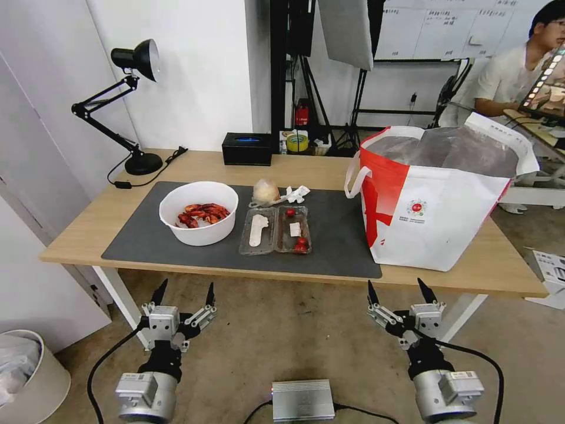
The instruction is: Pick up the trash from the table and place it into the takeout bag.
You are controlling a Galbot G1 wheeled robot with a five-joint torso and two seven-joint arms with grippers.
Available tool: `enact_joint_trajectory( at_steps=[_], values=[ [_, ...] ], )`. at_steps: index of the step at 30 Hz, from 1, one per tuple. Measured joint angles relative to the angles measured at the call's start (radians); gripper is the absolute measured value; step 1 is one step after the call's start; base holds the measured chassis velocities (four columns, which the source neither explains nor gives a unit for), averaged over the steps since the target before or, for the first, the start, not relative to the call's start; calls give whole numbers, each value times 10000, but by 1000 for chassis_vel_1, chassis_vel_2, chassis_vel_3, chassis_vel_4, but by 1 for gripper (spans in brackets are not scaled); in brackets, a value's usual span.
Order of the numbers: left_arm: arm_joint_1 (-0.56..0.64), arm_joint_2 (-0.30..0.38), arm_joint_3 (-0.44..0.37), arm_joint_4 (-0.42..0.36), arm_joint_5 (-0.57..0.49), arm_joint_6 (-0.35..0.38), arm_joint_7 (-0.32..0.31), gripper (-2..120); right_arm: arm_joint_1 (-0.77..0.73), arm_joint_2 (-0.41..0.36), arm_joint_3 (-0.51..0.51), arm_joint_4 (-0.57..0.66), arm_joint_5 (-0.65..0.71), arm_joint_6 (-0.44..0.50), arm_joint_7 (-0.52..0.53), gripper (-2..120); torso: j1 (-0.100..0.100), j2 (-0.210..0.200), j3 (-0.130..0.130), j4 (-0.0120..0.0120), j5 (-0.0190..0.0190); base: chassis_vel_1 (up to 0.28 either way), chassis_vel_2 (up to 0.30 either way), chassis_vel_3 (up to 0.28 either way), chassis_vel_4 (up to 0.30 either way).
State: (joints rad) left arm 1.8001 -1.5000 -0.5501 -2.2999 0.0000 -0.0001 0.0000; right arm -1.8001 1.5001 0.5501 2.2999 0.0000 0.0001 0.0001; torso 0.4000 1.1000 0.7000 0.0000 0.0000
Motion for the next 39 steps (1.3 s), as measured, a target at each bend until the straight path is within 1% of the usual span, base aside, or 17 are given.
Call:
enact_joint_trajectory(
  at_steps=[35,36,37,38,39],
  values=[
    [-14,8,11,1,-12,-1,-13,100,1,0,0,0,0,0,0,100,0,0,0,1,0,0,0,0,0],
    [-55,28,51,4,-40,-15,-54,100,2,-2,0,0,2,0,0,100,0,0,0,1,0,0,0,0,0],
    [-181,106,190,21,-156,-85,-223,100,20,-42,-7,-2,26,0,0,100,-1,0,1,6,0,0,0,0,0],
    [-484,273,499,46,-385,-270,-540,100,77,-150,-42,-12,103,0,8,100,-1,0,0,2,1,0,0,0,0],
    [-484,273,499,46,-385,-270,-540,100,77,-150,-42,-12,103,0,8,100,-1,0,0,2,1,0,0,0,0]
  ],
)
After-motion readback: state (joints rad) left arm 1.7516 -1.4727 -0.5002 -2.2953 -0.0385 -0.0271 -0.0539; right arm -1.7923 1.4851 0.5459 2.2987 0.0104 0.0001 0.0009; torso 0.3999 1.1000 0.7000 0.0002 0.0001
